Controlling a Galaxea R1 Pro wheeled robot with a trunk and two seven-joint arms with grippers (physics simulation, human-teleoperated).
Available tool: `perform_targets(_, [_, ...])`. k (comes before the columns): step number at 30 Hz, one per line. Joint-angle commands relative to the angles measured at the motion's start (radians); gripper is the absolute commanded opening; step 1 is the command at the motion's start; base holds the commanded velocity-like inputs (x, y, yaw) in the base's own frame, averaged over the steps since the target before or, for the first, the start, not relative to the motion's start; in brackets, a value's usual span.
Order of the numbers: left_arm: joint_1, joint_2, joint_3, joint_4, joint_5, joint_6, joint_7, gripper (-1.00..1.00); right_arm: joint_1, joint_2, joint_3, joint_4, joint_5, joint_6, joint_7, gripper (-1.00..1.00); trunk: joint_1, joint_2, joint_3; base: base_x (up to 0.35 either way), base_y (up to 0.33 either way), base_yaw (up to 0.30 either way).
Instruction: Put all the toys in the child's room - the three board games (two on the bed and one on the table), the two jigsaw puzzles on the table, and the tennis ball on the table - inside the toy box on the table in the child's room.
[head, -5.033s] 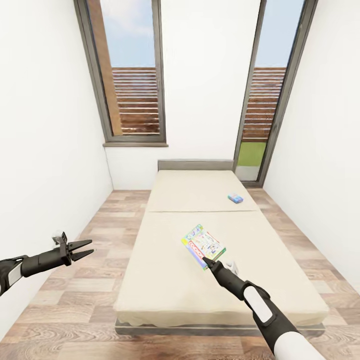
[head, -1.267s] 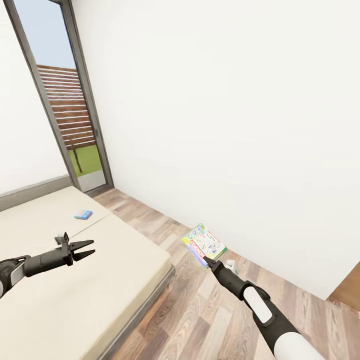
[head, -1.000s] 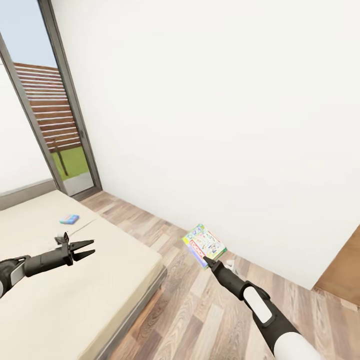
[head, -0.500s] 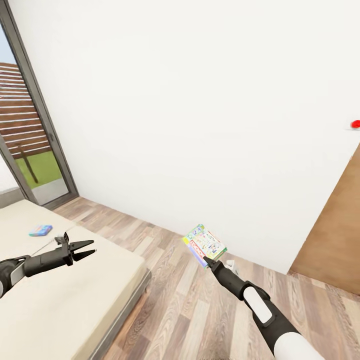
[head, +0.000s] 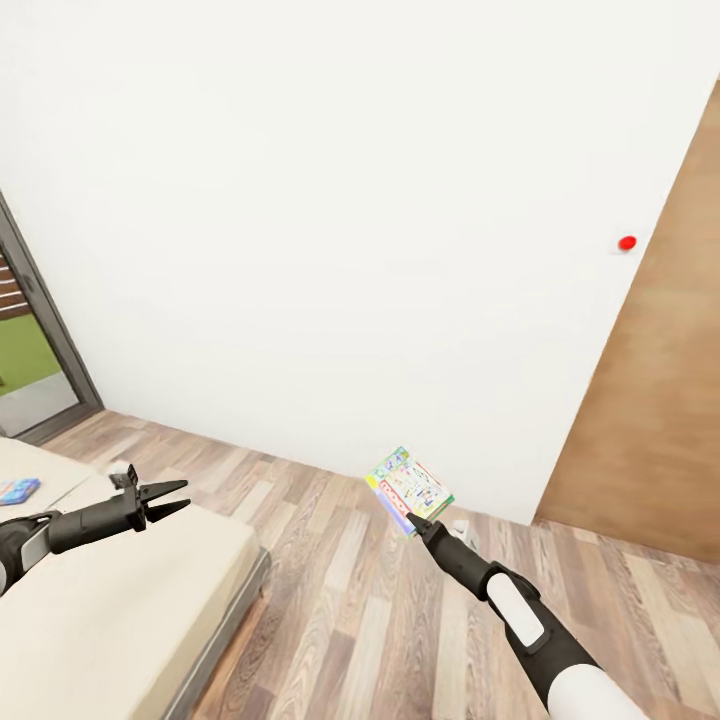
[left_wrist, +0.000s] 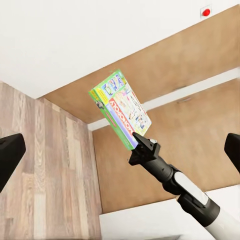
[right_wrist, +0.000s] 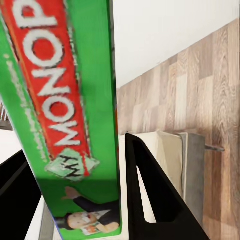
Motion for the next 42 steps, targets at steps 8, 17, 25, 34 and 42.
perform_targets(8, [-0.001, 0.0, 0.007, 0.0, -0.007, 0.011, -0.004, 1.0, -0.001, -0.001, 0.003, 0.0, -0.011, 0.004, 0.0, -1.0, 0.001, -0.002, -0.002, 0.0, 0.0, -0.279])
perform_targets(17, [-0.001, 0.0, 0.007, 0.0, -0.007, 0.011, -0.004, 1.0, -0.001, -0.001, 0.003, 0.0, -0.011, 0.004, 0.0, -1.0, 0.001, -0.002, -0.002, 0.0, 0.0, -0.279])
perform_targets(25, [-0.001, 0.0, 0.008, 0.0, -0.006, 0.018, 0.064, 1.0, -0.002, -0.001, 0.002, 0.0, -0.008, 0.004, 0.0, -1.0, 0.001, -0.002, -0.002, 0.0, 0.0, -0.279])
perform_targets(34, [-0.002, -0.003, 0.008, -0.001, -0.006, 0.02, 0.089, 1.0, -0.001, -0.001, 0.002, 0.001, -0.007, 0.004, 0.0, -1.0, 0.001, -0.002, -0.002, -0.001, 0.0, -0.279])
perform_targets(42, [-0.002, -0.01, 0.007, -0.019, -0.007, 0.021, 0.089, 1.0, -0.001, -0.001, 0.002, 0.001, -0.007, 0.004, 0.0, -1.0, 0.001, -0.002, -0.002, -0.185, 0.0, -0.279])
